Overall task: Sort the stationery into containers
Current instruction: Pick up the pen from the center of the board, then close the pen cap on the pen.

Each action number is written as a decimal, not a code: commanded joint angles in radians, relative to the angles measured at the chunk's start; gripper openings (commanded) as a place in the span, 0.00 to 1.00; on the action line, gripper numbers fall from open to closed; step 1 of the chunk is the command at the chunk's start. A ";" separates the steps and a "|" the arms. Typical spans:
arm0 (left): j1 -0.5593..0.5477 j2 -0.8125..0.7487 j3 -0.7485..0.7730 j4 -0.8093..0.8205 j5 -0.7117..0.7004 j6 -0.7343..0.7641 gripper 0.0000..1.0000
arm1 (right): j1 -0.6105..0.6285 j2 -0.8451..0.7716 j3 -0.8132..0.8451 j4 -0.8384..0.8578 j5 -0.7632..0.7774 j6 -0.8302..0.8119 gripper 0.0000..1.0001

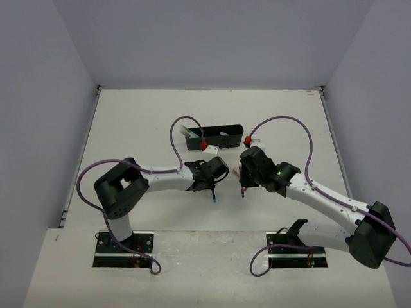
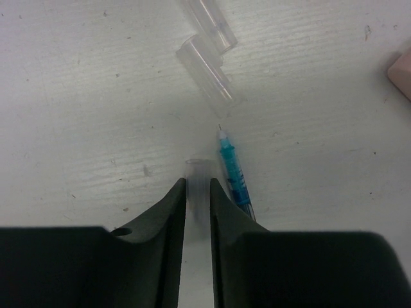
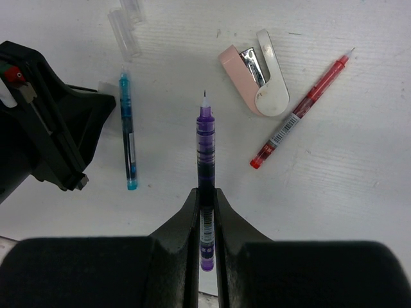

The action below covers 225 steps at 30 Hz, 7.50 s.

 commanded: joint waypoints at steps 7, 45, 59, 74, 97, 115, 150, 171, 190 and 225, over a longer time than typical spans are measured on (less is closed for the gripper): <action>0.010 -0.012 -0.003 -0.034 -0.002 -0.026 0.00 | -0.001 -0.060 -0.060 0.116 -0.090 -0.047 0.00; -0.018 -0.911 -0.549 0.969 0.175 0.147 0.00 | 0.245 -0.249 -0.430 1.127 -0.233 0.069 0.00; -0.018 -0.916 -0.569 0.990 0.184 0.175 0.00 | 0.244 -0.276 -0.399 1.074 -0.241 0.041 0.00; -0.018 -0.887 -0.573 1.014 0.179 0.189 0.00 | 0.246 -0.294 -0.375 1.037 -0.239 0.028 0.00; -0.018 -0.874 -0.597 1.036 0.170 0.169 0.00 | 0.244 -0.304 -0.359 1.023 -0.242 0.026 0.00; -0.018 -0.901 -0.639 1.042 0.195 0.080 0.00 | 0.244 -0.292 -0.330 1.014 -0.176 0.027 0.00; -0.018 -0.969 -0.610 0.929 0.227 0.054 0.20 | 0.242 -0.200 -0.236 1.168 -0.202 -0.228 0.00; -0.018 -0.994 -0.627 0.990 0.363 0.167 0.21 | 0.241 -0.294 -0.254 1.161 -0.294 -0.259 0.00; -0.018 -1.012 -0.591 1.059 0.517 0.313 0.00 | 0.242 -0.236 -0.215 1.093 -0.460 -0.279 0.29; -0.018 -1.025 -0.327 0.691 0.584 0.444 0.44 | 0.241 -0.296 -0.215 0.959 -0.627 -0.390 0.00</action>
